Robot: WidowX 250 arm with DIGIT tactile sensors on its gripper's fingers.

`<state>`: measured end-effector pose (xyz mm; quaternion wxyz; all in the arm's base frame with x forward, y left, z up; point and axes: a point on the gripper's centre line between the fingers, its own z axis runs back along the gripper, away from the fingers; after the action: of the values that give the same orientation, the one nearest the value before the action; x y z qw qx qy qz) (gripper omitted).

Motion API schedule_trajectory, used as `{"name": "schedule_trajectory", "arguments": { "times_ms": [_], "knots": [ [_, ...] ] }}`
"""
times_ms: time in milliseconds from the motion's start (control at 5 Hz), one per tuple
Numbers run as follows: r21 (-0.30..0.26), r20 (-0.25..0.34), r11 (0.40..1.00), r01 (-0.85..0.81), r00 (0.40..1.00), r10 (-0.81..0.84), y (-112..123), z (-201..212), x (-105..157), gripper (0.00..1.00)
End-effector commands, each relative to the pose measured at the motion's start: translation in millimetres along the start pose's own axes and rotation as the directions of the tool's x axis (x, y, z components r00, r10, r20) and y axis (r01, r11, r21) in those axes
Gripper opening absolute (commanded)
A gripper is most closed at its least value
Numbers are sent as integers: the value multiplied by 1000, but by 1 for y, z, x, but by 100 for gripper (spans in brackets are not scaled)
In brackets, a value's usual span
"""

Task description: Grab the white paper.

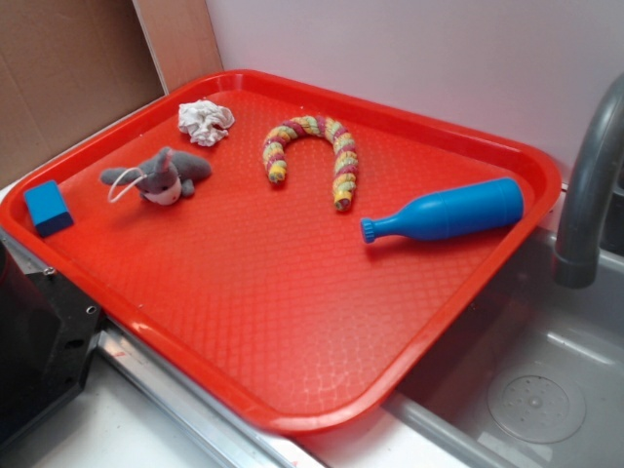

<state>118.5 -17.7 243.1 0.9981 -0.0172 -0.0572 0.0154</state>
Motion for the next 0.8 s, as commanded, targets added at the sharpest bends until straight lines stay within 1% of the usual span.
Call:
{"name": "schedule_trajectory", "arguments": {
  "times_ms": [0,200,400,600],
  "knots": [
    [0,0,1000,0,1000,0,0,0,0,100],
    [70,-94,973,-219,970,225,51,-51,23,100],
    [64,-23,935,-349,936,351,64,-88,43,100],
    [70,58,859,-508,861,505,94,-123,67,100]
  ]
}}
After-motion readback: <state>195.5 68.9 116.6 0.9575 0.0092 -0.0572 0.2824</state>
